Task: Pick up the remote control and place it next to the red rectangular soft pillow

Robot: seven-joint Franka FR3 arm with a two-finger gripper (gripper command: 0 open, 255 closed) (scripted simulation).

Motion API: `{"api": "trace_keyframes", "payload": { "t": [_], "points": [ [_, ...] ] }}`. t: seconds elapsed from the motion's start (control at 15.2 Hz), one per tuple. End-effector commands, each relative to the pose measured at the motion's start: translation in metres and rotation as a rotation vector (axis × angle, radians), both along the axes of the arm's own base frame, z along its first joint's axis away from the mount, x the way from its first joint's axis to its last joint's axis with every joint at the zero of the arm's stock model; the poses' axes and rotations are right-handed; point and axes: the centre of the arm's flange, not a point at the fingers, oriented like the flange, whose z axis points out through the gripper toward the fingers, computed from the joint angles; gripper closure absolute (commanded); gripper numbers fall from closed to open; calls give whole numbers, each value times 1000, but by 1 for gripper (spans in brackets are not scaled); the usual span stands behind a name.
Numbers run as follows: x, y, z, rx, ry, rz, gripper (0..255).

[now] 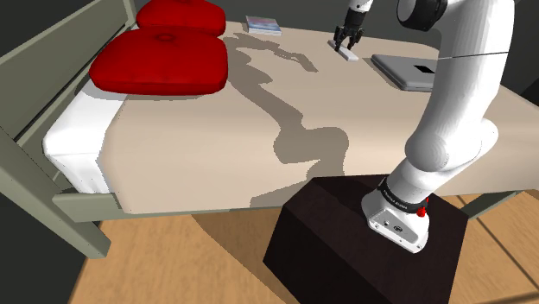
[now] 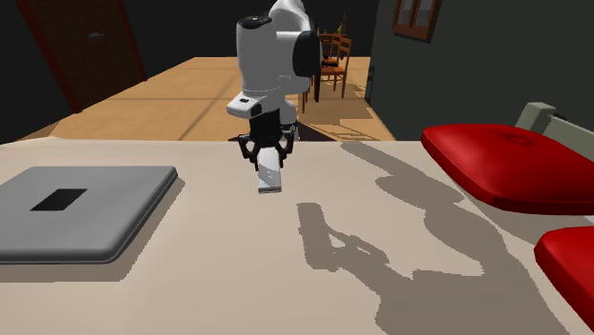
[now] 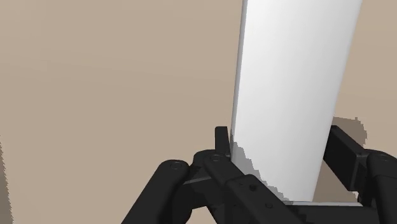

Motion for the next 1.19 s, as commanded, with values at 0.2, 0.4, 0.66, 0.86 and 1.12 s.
{"api": "trace_keyframes", "payload": {
  "t": [0.2,0.4,0.66,0.86,1.12],
  "points": [
    [0,1,26,0,0,0,255],
    [0,1,42,0,0,0,255],
    [0,1,63,0,0,0,255],
    [0,1,79,0,0,0,255],
    [0,1,100,0,0,0,255]
  ]
}}
